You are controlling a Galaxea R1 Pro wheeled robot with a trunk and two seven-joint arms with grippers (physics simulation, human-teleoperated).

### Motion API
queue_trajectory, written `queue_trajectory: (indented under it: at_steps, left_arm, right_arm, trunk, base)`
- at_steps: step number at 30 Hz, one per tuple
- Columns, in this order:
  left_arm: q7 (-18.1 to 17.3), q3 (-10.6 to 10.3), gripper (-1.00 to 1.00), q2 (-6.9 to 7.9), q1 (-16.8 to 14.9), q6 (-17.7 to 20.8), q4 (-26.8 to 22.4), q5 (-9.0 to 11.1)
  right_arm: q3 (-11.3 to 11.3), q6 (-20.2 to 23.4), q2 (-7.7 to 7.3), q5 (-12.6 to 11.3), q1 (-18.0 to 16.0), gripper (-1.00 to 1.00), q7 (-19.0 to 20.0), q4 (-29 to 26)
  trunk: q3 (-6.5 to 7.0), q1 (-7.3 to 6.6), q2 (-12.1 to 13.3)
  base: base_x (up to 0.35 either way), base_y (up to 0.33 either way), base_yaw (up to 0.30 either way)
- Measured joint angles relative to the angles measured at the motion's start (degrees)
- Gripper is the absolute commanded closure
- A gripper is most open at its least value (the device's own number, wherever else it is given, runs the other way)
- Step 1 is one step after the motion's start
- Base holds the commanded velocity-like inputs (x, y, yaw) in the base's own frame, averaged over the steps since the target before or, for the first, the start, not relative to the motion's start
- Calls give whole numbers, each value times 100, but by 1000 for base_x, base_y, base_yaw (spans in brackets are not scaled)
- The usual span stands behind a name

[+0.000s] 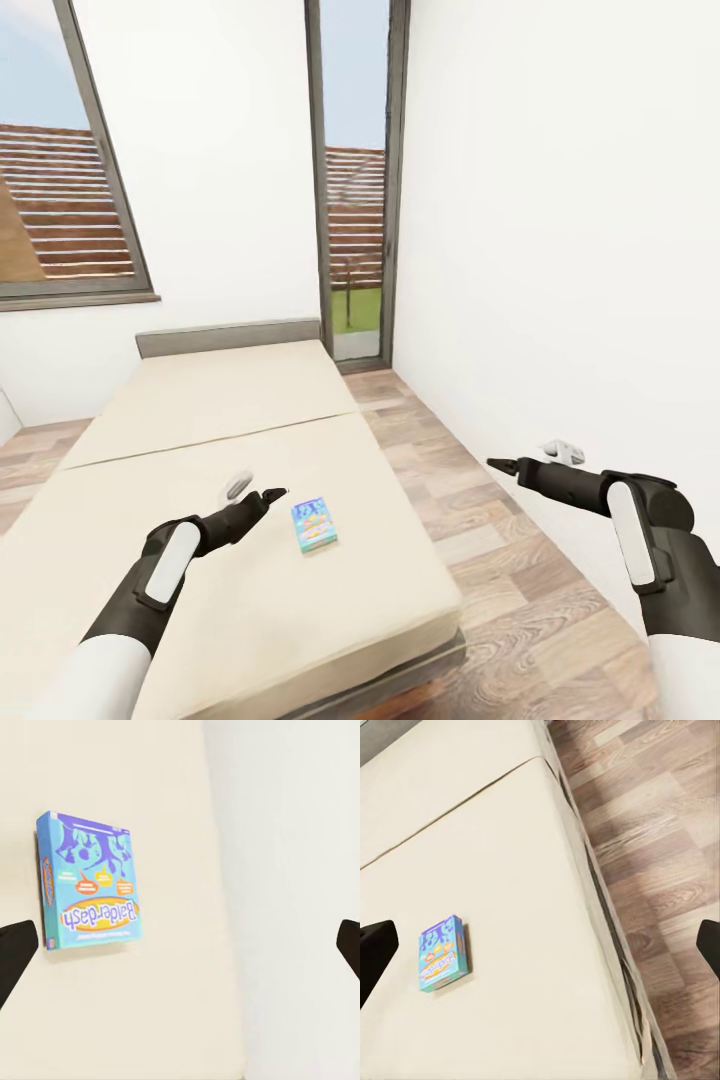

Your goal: Put all the toys in the child's room - the three board games (two on the bed and one on the table), the two jigsaw puzzles on the table, and the tennis ball on the table - inside the toy box on the table in the child's room.

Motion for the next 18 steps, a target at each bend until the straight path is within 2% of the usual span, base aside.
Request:
queue_trajectory:
  at_steps: [8,18]
  left_arm:
    - [0,31,-100,4,0,-3,31,5]
    - [0,61,-100,17,0,-4,57,22]
  right_arm:
    - [17,-2,0,-4,2,-100,6,-23]
    - [25,-3,-2,-3,1,-100,7,-128]
  trunk:
    - [0,1,0]
    - [0,1,0]
  base:
    - [97,-153,0]
    - [27,-41,11]
